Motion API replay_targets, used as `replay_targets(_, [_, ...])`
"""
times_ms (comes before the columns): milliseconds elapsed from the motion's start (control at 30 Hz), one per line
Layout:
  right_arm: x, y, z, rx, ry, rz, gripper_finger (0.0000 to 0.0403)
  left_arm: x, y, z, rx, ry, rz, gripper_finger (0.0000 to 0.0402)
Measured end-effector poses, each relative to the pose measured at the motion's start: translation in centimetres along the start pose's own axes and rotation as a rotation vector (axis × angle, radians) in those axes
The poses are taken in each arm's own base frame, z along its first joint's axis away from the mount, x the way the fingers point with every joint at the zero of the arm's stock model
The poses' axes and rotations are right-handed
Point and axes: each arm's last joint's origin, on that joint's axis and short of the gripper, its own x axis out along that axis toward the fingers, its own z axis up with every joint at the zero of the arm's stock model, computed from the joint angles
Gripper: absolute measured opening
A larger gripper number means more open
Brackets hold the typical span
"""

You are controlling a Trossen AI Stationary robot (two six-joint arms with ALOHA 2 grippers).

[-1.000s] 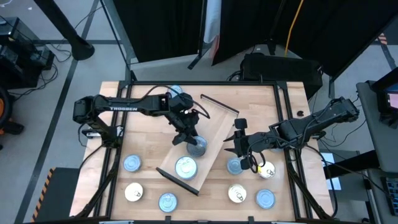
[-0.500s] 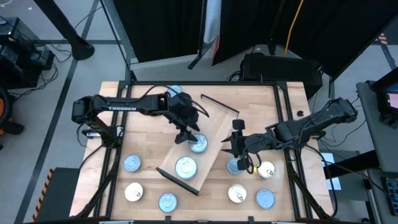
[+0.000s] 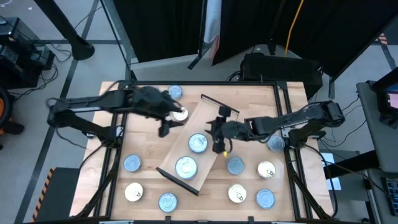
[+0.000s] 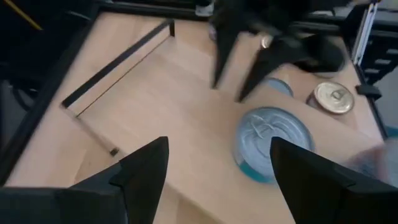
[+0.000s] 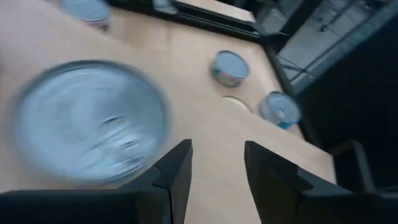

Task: Stack canned seafood by type on shelf
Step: Put the light blue tuna can on the shelf

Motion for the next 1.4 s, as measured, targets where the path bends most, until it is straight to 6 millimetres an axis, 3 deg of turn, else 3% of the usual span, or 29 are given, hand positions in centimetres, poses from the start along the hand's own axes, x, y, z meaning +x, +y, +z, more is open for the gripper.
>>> replay_targets(100, [1.1, -1.0, -0.2, 0.016, 0.006, 0.007, 0.0139, -2.2, -1.6, -0.9, -0.038, -0.022, 0.028, 0.0279])
replay_targets(267, [2.5, -1.9, -0.6, 0.026, -0.002, 0.168, 0.0139, -4.3, -3.7, -3.6, -0.1, -0.012, 0.124, 0.0279])
replay_targets(633, [2.5, -1.7, -0.5, 0.009, -0.024, 0.3, 0.0138, -4.0, -5.7, -8.2, -0.125, 0.015, 0.283, 0.0279])
replay_targets(833, [2.6, -2.4, -0.5, 0.021, -0.019, 0.186, 0.0122, -4.0, -6.1, -8.6, -0.111, -0.024, 0.355, 0.0279])
replay_targets(1167, [3.5, -1.3, -1.1, 0.007, -0.001, 0.374, 0.0097, -4.1, -5.7, -8.5, -0.115, -0.091, 0.5, 0.0279])
replay_targets(1400, [3.1, -1.2, -0.9, 0.061, -0.003, 0.382, 0.0095, -4.3, -4.5, -8.7, -0.018, -0.105, 0.757, 0.0279])
